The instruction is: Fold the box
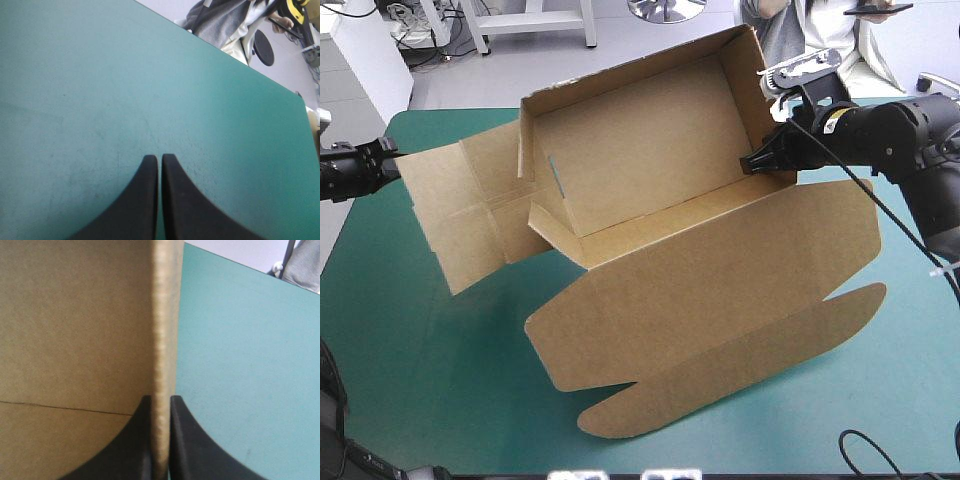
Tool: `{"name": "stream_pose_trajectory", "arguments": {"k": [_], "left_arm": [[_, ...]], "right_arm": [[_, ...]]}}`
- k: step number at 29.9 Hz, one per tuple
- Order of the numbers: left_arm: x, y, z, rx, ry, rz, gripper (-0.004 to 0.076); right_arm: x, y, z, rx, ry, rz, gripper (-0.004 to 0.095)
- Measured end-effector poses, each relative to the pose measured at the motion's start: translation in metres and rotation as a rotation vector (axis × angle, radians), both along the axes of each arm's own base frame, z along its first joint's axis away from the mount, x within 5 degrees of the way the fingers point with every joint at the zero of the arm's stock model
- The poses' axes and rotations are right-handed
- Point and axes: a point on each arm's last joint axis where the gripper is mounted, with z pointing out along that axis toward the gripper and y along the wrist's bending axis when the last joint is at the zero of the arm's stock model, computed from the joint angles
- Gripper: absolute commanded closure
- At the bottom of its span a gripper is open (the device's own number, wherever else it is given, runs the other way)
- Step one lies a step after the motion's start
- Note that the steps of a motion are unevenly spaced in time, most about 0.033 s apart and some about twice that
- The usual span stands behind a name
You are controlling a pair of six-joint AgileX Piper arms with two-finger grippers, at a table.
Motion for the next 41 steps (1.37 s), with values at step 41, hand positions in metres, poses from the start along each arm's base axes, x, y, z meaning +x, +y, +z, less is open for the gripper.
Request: {"name": "stream_pose_trajectory", "arguments": {"k": [41], "left_arm": [[-0.009,-0.139,0.011,-0.005,0.015,-0.257,0.0734]], "right_arm": [[0.084,0.035,-0.076,0.071,0.103,0.009,0.0921]]}}
